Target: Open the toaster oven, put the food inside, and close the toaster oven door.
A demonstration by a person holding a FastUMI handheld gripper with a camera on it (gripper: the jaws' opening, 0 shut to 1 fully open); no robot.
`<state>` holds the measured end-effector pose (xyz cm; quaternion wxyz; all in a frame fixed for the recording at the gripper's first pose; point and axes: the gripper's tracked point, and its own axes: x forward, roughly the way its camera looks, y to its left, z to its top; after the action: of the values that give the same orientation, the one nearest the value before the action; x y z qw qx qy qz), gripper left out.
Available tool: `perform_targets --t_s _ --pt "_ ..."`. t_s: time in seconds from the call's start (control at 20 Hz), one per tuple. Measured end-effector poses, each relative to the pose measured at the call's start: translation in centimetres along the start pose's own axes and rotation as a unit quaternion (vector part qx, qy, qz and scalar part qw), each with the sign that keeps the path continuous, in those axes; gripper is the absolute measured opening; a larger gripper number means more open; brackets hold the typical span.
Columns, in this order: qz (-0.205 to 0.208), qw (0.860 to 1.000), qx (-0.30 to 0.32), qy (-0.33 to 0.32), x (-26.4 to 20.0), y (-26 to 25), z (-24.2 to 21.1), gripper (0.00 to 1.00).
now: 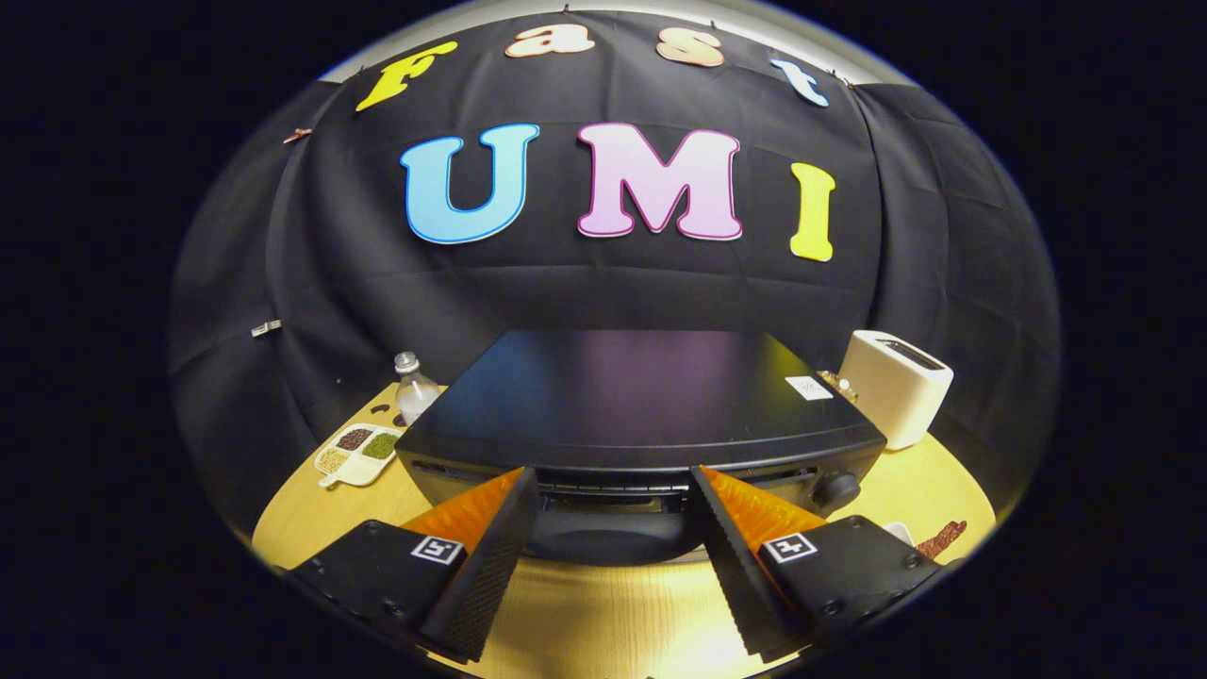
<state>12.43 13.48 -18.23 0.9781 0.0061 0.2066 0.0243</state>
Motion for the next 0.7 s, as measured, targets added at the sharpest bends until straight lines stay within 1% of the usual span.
perform_targets --t_s 0.3,0.7 --pt "-0.003 1.000 -0.002 0.001 -1.9 0.0 -1.3 0.99" --pt "0.003 1.000 -0.005 0.007 -4.4 0.0 -3.6 0.99"
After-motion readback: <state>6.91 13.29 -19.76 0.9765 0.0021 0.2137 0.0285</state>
